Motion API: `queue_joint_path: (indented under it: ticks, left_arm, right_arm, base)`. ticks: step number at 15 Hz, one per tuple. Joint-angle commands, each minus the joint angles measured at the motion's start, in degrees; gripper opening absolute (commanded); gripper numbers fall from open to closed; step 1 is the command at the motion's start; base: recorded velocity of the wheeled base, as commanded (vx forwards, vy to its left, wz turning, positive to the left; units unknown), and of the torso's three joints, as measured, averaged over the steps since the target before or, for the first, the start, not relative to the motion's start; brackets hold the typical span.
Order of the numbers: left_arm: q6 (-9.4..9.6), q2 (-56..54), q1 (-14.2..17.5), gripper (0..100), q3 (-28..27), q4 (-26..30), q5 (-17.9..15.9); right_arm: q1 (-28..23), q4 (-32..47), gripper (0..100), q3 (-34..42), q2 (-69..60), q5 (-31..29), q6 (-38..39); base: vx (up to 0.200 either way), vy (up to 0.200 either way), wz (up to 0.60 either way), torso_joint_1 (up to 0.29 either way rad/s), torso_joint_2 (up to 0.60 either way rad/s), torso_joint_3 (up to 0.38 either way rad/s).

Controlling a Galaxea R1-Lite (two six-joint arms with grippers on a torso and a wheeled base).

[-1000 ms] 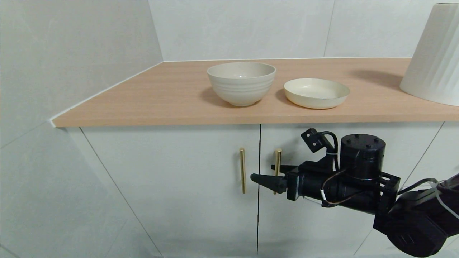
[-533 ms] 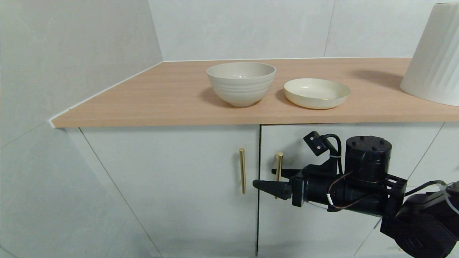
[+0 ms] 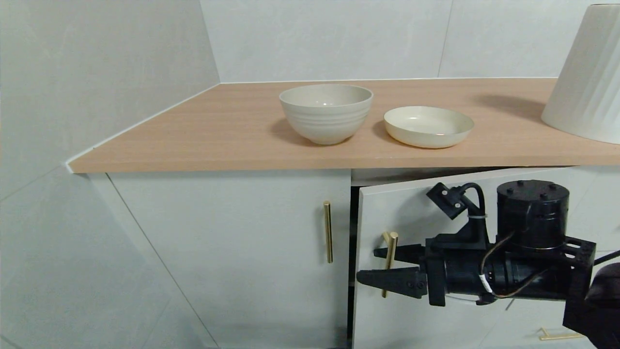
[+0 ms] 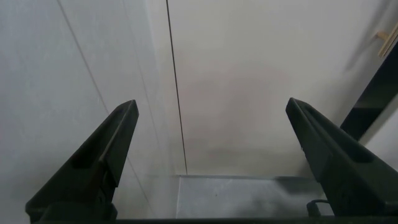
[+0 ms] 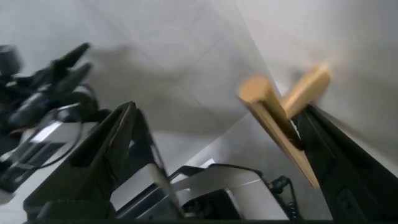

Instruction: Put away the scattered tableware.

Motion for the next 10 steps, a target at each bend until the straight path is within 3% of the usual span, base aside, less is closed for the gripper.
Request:
queue_joint_path:
  ticks: [1,8,10]
  left_arm:
    - [0.00,0.00,0.02,100,0.00,-0.01,0.01]
    - [0.35,0.00,0.02,100,0.00,-0.01,-0.08]
    - [1.41,0.00,0.02,100,0.00,-0.01,-0.16]
  right_arm:
    - [-0.01,0.06,100,2.08,-4.41,0.84,-0.06]
    - [0.34,0.06,100,9.55,-9.69,4.09,-0.15]
    - [0.34,0.06,100,9.55,-9.77,4.44,-0.15]
  base:
    - [0.000,0.000,0.00,0.000,0.00,0.000]
    - [0.000,0.000,0.00,0.000,0.00,0.000]
    - [0.000,0.000,0.00,0.000,0.00,0.000]
